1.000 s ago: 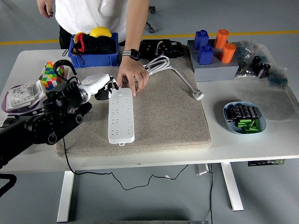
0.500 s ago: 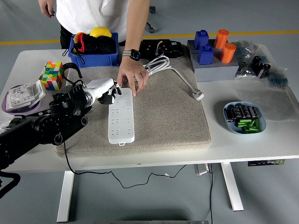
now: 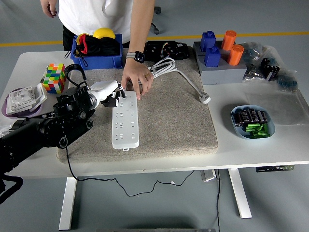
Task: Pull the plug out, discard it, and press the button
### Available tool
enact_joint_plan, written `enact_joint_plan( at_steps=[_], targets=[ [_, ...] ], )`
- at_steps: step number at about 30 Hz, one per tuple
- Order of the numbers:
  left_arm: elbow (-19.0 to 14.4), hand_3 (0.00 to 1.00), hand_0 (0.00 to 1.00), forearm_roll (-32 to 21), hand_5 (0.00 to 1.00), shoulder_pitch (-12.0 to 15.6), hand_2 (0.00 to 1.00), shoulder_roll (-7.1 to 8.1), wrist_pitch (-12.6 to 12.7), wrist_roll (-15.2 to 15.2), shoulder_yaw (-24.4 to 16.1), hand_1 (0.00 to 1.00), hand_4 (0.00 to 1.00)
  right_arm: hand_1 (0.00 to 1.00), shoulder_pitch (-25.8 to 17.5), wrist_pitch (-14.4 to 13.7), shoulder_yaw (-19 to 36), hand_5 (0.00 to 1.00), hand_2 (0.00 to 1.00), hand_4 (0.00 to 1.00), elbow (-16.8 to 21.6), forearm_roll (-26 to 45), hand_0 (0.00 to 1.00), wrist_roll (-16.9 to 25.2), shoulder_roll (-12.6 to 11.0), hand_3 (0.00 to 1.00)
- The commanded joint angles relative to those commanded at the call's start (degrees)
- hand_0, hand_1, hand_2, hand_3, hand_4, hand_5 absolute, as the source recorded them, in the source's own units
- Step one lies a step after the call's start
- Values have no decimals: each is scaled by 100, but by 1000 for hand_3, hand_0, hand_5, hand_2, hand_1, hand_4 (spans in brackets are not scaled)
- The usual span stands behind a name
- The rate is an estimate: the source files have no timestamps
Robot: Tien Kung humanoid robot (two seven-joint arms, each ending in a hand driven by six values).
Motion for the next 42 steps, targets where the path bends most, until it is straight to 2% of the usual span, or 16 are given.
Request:
enact_joint_plan(
  at_steps=[11,14,24,32,33,37,38,42],
  targets=[
    [36,591,127,-27,2,-17,4,-29,-5,-4,94,2,2,675,-13,-1,11,524,673,662,-6,6,742,2,9,632],
    [-18,591,127,65,2,26,4,-26,-14,-3,-43,2,2,675,-16,-2,22,524,673,662,-2,1,742,5,12,632],
    [-486,590,127,307,2,57,8,140,66,-76,-505,2,2,675,-20,-3,77,524,673,662,3,-21,742,10,21,633],
    [-1130,587,135,568,2,389,17,366,89,-93,-1174,2,2,674,-46,5,133,523,673,662,-3,-58,742,12,40,633],
    [-1238,606,161,629,2,467,138,397,87,-96,-1332,106,157,674,-49,6,139,523,673,662,-2,-61,741,13,44,632],
    [-1624,606,161,747,2,783,138,505,82,-126,-1830,106,157,674,-60,11,147,523,673,662,-1,-76,741,13,55,632],
    [-1724,653,384,744,2,870,429,537,89,-144,-1937,442,568,674,-62,11,148,523,673,662,2,-79,742,13,58,632],
    [-2143,653,384,774,2,1222,429,699,113,-239,-2277,442,568,674,-76,12,155,523,673,662,6,-92,742,14,67,632]
  ],
)
